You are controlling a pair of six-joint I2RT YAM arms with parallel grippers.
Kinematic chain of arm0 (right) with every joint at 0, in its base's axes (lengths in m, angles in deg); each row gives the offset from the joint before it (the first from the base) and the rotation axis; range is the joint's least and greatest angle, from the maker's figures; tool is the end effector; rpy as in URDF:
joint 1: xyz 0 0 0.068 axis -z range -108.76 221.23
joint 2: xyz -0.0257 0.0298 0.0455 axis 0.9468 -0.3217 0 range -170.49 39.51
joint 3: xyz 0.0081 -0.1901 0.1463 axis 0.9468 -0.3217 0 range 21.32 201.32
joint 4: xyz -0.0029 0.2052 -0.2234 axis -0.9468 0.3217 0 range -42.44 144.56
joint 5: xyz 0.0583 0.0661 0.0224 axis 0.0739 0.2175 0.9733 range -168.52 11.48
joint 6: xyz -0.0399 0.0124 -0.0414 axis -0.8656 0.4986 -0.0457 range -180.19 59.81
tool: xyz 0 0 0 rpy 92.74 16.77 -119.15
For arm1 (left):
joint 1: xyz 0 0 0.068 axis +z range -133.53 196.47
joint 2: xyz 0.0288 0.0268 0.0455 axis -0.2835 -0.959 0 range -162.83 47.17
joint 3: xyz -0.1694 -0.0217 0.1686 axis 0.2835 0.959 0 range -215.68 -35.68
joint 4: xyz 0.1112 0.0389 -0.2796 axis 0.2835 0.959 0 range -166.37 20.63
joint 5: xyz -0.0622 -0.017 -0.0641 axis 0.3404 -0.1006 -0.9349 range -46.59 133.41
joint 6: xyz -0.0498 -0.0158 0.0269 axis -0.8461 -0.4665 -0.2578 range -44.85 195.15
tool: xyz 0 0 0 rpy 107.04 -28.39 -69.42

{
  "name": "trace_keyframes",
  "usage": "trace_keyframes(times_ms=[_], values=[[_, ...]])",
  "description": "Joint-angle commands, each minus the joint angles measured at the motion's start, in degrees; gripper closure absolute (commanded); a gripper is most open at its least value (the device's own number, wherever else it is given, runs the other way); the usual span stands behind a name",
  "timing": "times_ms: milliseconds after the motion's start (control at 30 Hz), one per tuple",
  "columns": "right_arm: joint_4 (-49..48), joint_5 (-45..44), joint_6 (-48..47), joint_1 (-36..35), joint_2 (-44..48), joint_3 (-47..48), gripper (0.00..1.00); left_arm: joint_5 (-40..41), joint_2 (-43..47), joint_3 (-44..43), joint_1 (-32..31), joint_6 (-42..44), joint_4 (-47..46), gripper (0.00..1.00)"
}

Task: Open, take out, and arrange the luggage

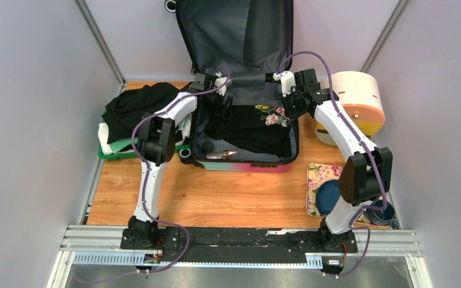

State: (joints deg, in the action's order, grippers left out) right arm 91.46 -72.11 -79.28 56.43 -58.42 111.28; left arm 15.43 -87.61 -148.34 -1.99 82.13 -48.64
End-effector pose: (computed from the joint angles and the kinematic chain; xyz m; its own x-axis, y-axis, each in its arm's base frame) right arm 0.4032 0.1114 0.2689 -0.6139 -0.4984 -0.6121 -0.5517 0.8255 -0.1189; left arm 0.5102 -0.1914 0.1381 -0.6507 0.3304 -0.6837 0.6506 0.7069 -0.2775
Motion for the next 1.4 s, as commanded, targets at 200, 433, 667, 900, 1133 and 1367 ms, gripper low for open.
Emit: trace_keyframes(times_ms=[200, 433, 667, 900, 1133, 1367], values=[[-0.6, 0.1, 1.2, 0.5, 1.8, 3.4, 1.0, -1.3, 4.6, 3.1, -0.9, -1.0, -1.5, 0.84], [-3.8, 2.6, 2.4, 0.4, 1.4, 8.0, 1.0, 2.7, 15.1, 1.5, -0.7, -1.7, -5.5, 1.0], [-8.8, 6.6, 7.0, 0.3, -0.7, 18.9, 1.0, 5.1, 28.1, 5.5, 2.3, -1.8, -8.7, 1.0], [-13.8, 10.3, 9.5, -1.6, -3.2, 28.3, 1.0, 7.6, 37.7, 9.6, 6.1, -1.9, -12.4, 1.0], [-17.3, 12.5, 10.0, -6.4, -6.1, 37.3, 1.0, 12.8, 48.5, 16.4, 8.5, -0.5, -16.9, 1.0], [-23.0, 16.6, 8.4, -13.0, -5.3, 38.0, 1.0, 21.6, 67.2, 31.3, 10.2, 1.4, -23.4, 1.0]])
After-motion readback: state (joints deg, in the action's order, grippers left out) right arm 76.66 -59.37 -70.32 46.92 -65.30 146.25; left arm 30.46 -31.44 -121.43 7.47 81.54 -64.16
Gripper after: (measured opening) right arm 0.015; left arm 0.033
